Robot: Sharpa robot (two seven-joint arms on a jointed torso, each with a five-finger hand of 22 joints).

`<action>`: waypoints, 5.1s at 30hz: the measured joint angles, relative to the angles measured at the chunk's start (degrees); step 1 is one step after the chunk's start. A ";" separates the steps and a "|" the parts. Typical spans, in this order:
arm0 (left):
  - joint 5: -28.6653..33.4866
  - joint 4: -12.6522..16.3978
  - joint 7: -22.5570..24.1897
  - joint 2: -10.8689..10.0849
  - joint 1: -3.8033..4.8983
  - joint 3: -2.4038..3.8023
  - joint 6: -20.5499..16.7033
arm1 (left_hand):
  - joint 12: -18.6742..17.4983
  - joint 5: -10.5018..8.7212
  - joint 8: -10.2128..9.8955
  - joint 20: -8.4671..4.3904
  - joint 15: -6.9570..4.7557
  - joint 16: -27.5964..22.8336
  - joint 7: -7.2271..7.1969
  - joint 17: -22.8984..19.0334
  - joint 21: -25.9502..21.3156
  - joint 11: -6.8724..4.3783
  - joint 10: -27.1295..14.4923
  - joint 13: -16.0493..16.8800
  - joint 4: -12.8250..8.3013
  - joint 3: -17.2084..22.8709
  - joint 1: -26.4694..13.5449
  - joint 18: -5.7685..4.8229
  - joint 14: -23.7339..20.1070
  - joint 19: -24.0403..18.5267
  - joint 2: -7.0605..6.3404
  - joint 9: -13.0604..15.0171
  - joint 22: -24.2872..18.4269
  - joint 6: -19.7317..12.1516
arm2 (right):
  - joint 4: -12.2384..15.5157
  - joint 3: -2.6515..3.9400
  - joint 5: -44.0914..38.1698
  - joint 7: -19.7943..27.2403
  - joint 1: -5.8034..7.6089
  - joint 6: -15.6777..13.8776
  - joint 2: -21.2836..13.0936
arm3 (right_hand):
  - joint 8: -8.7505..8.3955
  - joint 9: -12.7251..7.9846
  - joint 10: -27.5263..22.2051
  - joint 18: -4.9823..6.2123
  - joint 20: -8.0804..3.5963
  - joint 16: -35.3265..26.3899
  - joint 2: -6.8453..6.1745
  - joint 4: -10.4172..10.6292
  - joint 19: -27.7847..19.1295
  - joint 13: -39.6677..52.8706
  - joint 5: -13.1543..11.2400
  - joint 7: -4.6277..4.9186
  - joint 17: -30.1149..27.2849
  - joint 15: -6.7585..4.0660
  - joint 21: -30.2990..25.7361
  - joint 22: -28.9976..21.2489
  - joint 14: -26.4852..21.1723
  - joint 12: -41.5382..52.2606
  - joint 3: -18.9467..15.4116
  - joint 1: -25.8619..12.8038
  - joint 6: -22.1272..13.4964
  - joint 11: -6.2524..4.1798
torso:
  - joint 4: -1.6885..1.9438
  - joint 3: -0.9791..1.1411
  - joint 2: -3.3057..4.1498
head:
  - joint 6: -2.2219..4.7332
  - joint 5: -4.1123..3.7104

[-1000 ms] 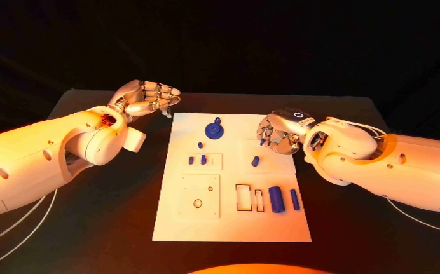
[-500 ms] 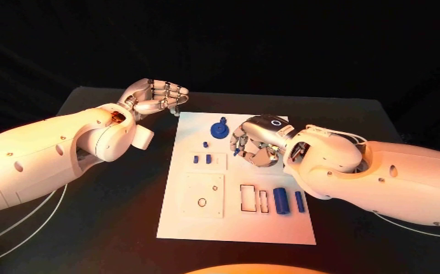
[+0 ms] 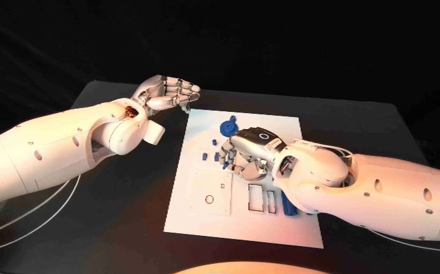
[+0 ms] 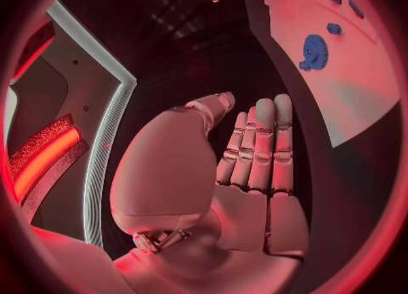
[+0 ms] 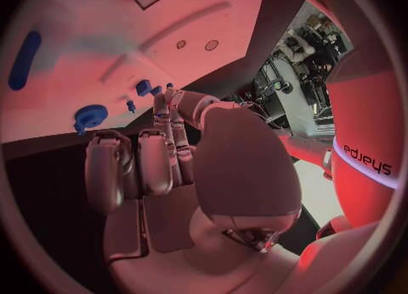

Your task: Assemble the parts on the task board

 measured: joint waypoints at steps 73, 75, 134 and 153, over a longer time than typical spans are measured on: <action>-0.12 -0.63 -0.44 0.28 0.01 -0.12 1.00 | 0.20 0.00 0.00 0.20 0.00 0.00 -0.20 0.01 0.00 0.00 -0.40 0.01 -0.32 -0.32 0.29 0.00 0.01 -0.20 0.29 0.02 0.02 -0.20 | -1.28 -1.00 -3.08 -0.99 -3.66 2.61 1.71 | -0.35 0.11 0.54 0.00 0.00 -0.01 -0.15 -0.29 0.00 0.07 -0.08 -0.04 -0.17 0.01 -0.01 0.00 0.00 -0.59 0.02 -0.59 -0.13 -0.25 | 0.07 0.01 0.08 | -2.64 1.03; -0.14 -0.66 -0.47 0.28 0.01 -0.12 1.03 | 0.20 0.00 0.00 0.20 0.00 0.00 -0.20 0.01 0.00 0.00 -0.40 0.01 -0.32 -0.32 0.29 0.00 0.01 -0.20 0.29 0.02 0.02 -0.20 | -1.35 -1.01 -3.08 -0.99 -3.68 2.73 1.78 | -0.37 0.12 0.54 0.00 0.00 -0.01 -0.15 -0.46 0.00 0.06 -0.09 -0.05 -0.21 0.01 -0.01 0.00 0.00 -0.59 0.16 -0.58 -0.14 -0.25 | 0.07 0.01 0.07 | -2.65 1.02; -0.88 -0.98 -1.45 0.27 0.02 -0.12 1.78 | 0.54 0.00 0.00 0.20 0.21 0.22 -0.41 0.01 0.01 0.20 -1.02 -0.04 -0.32 -0.32 0.29 0.00 -0.20 -0.20 0.29 0.02 0.07 -0.83 | -2.12 -1.25 -2.01 0.12 -4.29 2.59 1.58 | -5.54 -0.09 -8.00 0.01 1.64 -0.99 -3.35 3.27 -2.07 -1.08 -1.63 1.37 -4.25 1.23 -5.89 0.01 -0.02 -2.62 -5.32 -7.21 -6.22 1.50 | 0.07 0.02 0.06 | -2.76 0.92; -0.89 -1.17 -1.57 0.26 0.01 -0.13 2.25 | 0.94 0.00 0.00 0.41 0.42 0.22 -0.41 -0.05 -0.12 0.41 -1.64 -0.03 -0.18 -0.82 0.29 0.00 -0.41 -0.41 0.29 0.02 0.06 -0.83 | 3.74 -0.37 -0.23 -0.15 -2.01 -3.16 -7.19 | -5.87 -0.08 -8.40 0.01 1.44 -1.00 -3.86 4.01 -2.27 -0.91 -1.63 1.38 -4.48 1.23 -6.12 -0.01 -0.03 -2.18 -8.06 -7.30 -6.21 1.30 | 0.03 0.02 0.00 | -2.04 0.39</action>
